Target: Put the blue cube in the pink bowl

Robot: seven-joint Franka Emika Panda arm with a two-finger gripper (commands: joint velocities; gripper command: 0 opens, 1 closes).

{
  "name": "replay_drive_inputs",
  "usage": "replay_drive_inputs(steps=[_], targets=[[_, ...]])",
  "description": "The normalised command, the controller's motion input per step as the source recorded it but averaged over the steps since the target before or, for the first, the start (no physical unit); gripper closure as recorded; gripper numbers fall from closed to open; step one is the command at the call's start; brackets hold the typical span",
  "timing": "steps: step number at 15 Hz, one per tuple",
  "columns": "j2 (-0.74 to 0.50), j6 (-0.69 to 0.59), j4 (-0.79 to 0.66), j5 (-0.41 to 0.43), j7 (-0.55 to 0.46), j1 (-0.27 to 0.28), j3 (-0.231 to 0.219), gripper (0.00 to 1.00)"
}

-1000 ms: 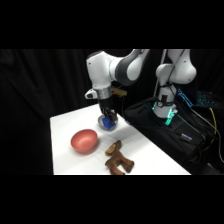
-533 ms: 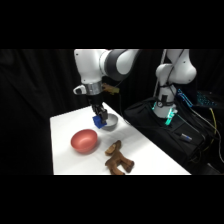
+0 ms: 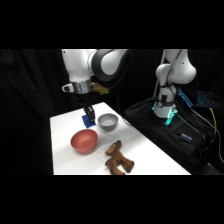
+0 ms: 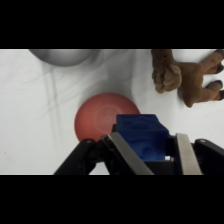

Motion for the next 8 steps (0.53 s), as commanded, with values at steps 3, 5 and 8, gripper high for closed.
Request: replay_drive_inputs(steps=[3, 5, 8], targets=[[0.29, 0.05, 0.34, 0.092, 0.14, -0.013, -0.034, 0.69], [0.32, 0.08, 0.33, 0.099, 0.10, -0.024, -0.021, 0.69], [0.30, 0.11, 0.31, 0.133, -0.01, -0.051, 0.013, 0.69]])
